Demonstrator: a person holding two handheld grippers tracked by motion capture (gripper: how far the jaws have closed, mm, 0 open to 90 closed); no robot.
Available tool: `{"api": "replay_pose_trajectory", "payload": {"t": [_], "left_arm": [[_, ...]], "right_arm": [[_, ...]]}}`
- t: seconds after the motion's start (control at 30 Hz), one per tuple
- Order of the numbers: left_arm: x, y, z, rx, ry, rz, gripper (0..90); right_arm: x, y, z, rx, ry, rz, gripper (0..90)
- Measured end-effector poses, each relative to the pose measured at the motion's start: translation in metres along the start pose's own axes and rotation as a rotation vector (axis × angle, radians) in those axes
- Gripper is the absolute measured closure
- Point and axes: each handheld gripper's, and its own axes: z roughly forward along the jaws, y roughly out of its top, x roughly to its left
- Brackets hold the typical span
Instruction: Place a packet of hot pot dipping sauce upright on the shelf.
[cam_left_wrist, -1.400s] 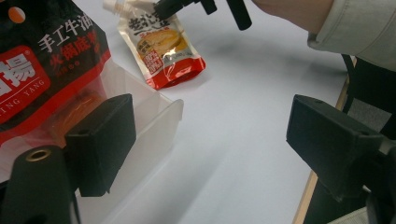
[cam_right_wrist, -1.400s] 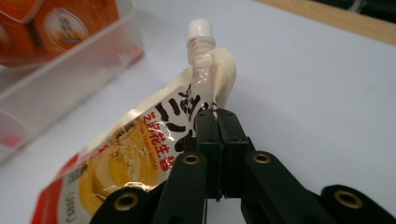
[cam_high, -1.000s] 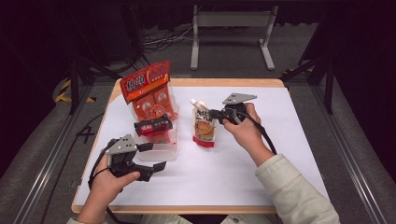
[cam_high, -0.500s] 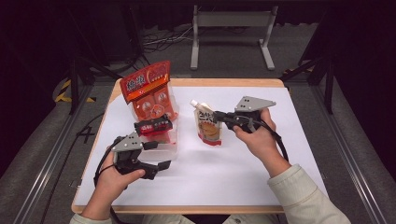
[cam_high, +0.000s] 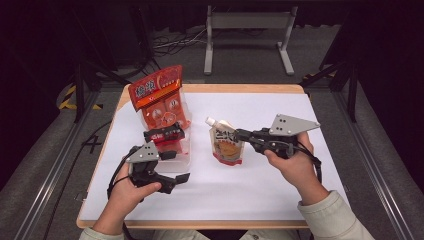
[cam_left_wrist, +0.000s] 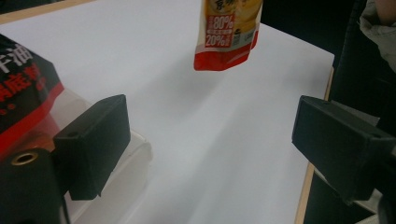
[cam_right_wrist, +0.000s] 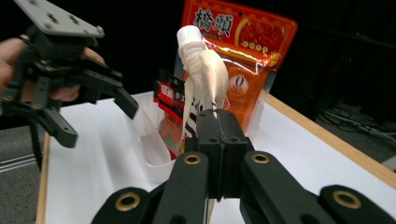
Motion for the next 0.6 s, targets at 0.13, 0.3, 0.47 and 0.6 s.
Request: {"api": "replay_pose_trajectory", "payload": {"t": [0.13,0.3,0.47,0.6], "left_arm": [[-0.002,0.0,0.004,-0.013,-0.009,0.029,12.3],[-0.008,0.0,0.013,-0.029,-0.042,0.074,10.9],[-0.014,0.002,0.023,-0.042,-0.086,0.083,9.9],[-0.016,0.003,0.029,-0.065,-0.111,0.086,10.1]], "right_arm": [[0.005,0.001,-0.013,-0.044,0.019,-0.004,90.0],[0.011,0.001,-0.027,-0.086,0.036,-0.014,90.0],[0.019,0.004,-0.036,-0.104,0.061,-0.028,90.0],[0.023,0.005,-0.039,-0.121,0.088,-0.03,90.0]]}}
